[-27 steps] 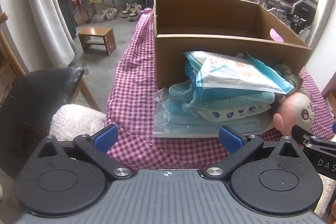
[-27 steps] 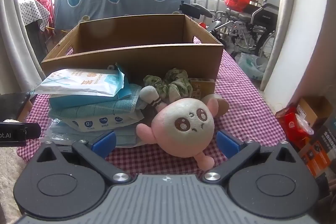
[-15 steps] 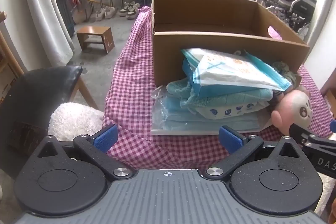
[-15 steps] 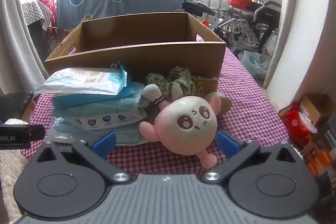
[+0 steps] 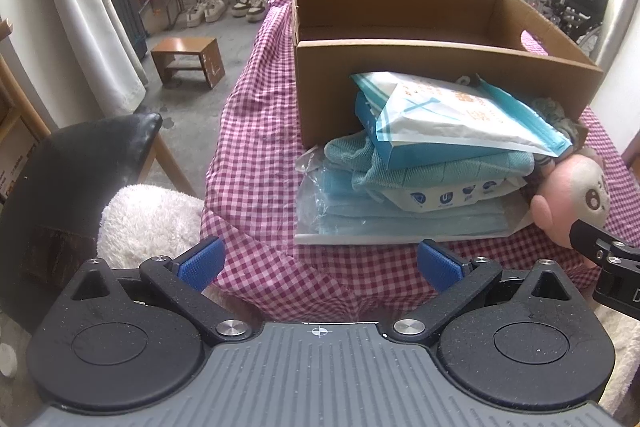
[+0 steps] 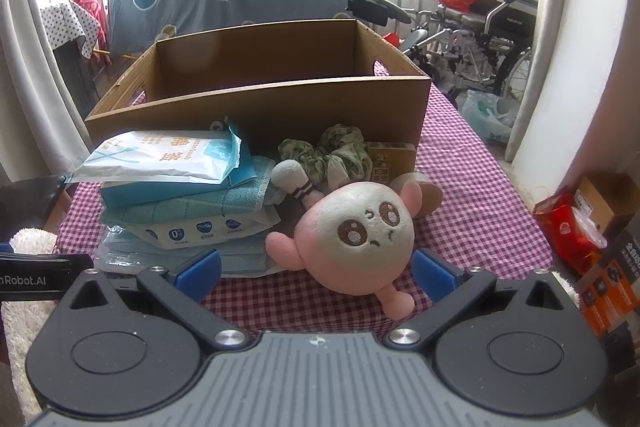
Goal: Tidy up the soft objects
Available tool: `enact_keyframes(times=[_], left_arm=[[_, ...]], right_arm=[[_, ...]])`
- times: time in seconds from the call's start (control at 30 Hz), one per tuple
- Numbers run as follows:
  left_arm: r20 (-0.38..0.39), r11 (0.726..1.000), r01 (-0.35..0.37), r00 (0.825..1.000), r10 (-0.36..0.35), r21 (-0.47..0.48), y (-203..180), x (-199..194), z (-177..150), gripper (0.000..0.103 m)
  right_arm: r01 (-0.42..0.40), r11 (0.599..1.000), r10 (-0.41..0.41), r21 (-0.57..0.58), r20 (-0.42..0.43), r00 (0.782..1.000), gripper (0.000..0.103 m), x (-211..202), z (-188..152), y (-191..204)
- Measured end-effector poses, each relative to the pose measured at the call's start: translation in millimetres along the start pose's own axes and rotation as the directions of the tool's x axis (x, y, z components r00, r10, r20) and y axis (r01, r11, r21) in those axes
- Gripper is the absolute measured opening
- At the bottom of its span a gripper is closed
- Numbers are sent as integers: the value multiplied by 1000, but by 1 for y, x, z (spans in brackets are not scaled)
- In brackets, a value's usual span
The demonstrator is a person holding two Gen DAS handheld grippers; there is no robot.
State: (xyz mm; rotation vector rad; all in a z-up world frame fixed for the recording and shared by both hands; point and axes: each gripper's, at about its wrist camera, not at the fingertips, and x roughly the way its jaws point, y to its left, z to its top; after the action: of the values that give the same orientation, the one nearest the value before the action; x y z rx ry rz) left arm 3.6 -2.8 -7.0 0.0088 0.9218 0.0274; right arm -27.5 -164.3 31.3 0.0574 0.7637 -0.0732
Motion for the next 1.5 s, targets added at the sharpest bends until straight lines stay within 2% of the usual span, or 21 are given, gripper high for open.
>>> enact_keyframes(times=[1.5], left_arm=[[-22, 1000, -11, 1000, 11, 13, -1, 5, 0, 103]], right_arm=[[-2, 1000, 2, -23, -8, 1000, 103, 3, 2, 3]])
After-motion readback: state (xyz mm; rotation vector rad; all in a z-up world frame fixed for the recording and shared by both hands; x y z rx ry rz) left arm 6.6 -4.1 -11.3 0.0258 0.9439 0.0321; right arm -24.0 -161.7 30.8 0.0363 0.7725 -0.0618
